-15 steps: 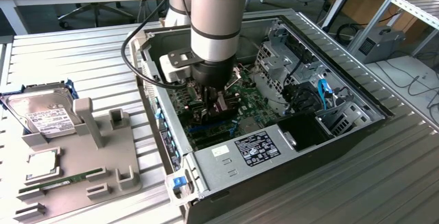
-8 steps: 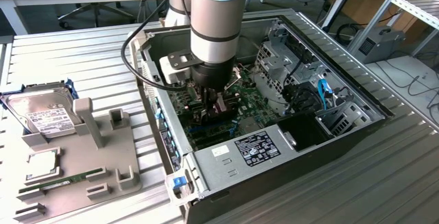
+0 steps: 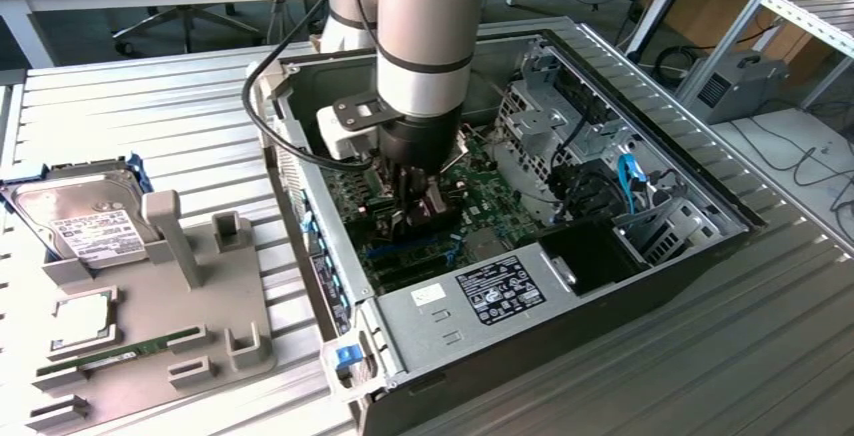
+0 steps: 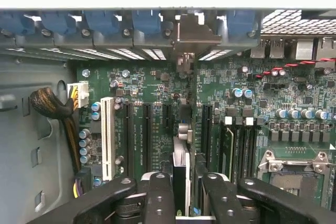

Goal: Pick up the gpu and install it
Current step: 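Insert the gpu into the slot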

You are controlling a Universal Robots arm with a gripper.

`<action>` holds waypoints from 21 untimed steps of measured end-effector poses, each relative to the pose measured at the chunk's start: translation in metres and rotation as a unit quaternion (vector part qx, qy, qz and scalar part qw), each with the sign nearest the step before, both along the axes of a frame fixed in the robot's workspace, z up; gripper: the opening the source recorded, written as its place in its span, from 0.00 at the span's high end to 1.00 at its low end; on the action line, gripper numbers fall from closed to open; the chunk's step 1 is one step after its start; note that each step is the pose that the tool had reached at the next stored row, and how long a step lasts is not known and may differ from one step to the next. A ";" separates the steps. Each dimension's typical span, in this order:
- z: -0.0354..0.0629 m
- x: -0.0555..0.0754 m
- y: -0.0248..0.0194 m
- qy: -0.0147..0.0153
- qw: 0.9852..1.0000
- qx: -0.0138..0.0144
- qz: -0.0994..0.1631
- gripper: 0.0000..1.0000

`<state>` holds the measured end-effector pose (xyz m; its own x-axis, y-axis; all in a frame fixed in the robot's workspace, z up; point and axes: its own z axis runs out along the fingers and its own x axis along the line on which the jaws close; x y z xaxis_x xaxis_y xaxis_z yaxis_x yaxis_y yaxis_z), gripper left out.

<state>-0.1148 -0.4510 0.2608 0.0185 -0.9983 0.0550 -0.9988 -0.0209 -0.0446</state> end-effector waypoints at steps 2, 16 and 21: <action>-0.0008 0.002 0.0025 0.000 1.000 0.000 0.000 0.74; 0.0078 0.002 0.0025 -0.002 1.000 0.001 0.000 0.74; 0.0079 0.002 0.0024 -0.002 1.000 0.024 0.000 0.74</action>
<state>-0.1129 -0.4486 0.2687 0.0181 -0.9998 0.0076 -0.9986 -0.0185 -0.0499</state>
